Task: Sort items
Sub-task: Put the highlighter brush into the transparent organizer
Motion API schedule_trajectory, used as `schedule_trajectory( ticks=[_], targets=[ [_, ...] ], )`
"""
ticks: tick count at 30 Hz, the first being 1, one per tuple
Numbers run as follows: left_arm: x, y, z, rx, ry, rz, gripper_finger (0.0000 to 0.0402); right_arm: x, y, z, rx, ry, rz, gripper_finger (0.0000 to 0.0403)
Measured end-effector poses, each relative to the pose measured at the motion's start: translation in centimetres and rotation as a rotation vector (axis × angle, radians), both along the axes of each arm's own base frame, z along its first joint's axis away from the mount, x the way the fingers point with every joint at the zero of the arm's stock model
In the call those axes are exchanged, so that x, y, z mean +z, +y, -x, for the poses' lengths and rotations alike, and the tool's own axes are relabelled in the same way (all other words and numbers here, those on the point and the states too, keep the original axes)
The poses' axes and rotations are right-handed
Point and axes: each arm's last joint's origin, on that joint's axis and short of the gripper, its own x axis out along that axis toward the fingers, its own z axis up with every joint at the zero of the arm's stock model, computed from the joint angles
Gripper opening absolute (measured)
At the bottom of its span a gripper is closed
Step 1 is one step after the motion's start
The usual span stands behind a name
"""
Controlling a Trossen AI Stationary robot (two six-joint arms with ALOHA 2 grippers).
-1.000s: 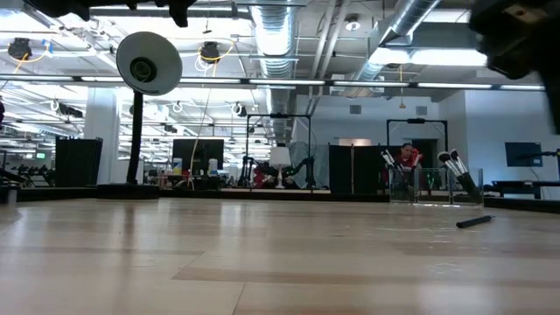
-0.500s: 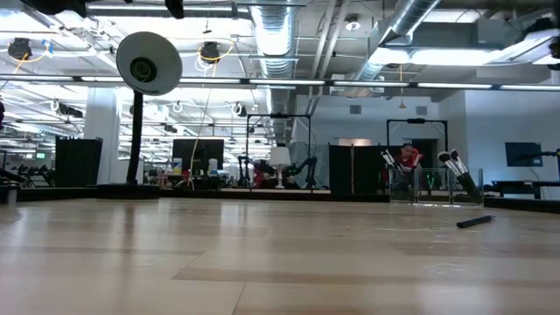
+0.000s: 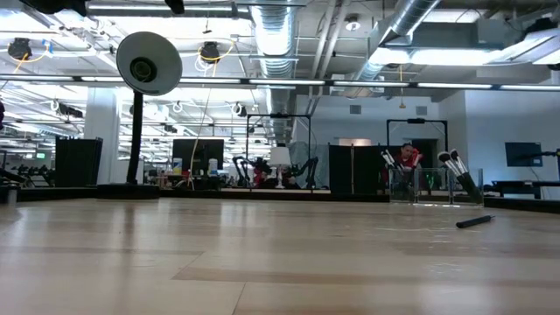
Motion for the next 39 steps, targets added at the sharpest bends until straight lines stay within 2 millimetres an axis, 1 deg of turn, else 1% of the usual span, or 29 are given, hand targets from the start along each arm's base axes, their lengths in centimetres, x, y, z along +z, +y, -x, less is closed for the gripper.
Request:
schedule_trajectory(
  ticks=[5, 10, 13, 17, 21, 25, 32, 39],
  targets=[
    [-0.1, -0.1, -0.1, -0.035, 0.006, 0.016, 0.0083, -0.1, 0.4, 0.8, 0.026, 0.015, 0.015, 0.0103],
    [-0.1, -0.3, 0.0, -0.116, 0.015, 0.028, 0.0083, -0.1, -0.1, 1.1, 0.024, 0.057, 0.065, 0.0142],
    [-0.3, -0.4, -0.1, -0.130, 0.025, 0.030, 0.0083, -0.2, -0.2, 1.2, 0.023, 0.052, 0.088, 0.0165],
    [-0.6, -0.8, -0.1, -0.150, 0.039, 0.032, 0.0083, -0.6, -0.3, 1.3, 0.014, 0.045, 0.091, 0.0183],
    [-0.7, -1.2, -0.1, -0.174, 0.042, 0.032, 0.0083, -1.4, -0.2, 1.1, 0.008, 0.046, 0.083, 0.0186],
    [-0.7, -1.8, -0.1, -0.204, 0.045, 0.031, 0.0083, -2.2, 0.2, 0.8, 0.010, 0.043, 0.076, 0.0178],
    [-0.8, -2.5, -0.1, -0.241, 0.050, 0.032, 0.0083, -2.7, 0.9, 1.2, 0.030, 0.038, 0.069, 0.0159],
    [-0.8, -3.1, 0.0, -0.274, 0.057, 0.045, 0.0083, -2.7, 0.9, 1.3, 0.031, 0.040, 0.075, 0.0150]
  ],
)
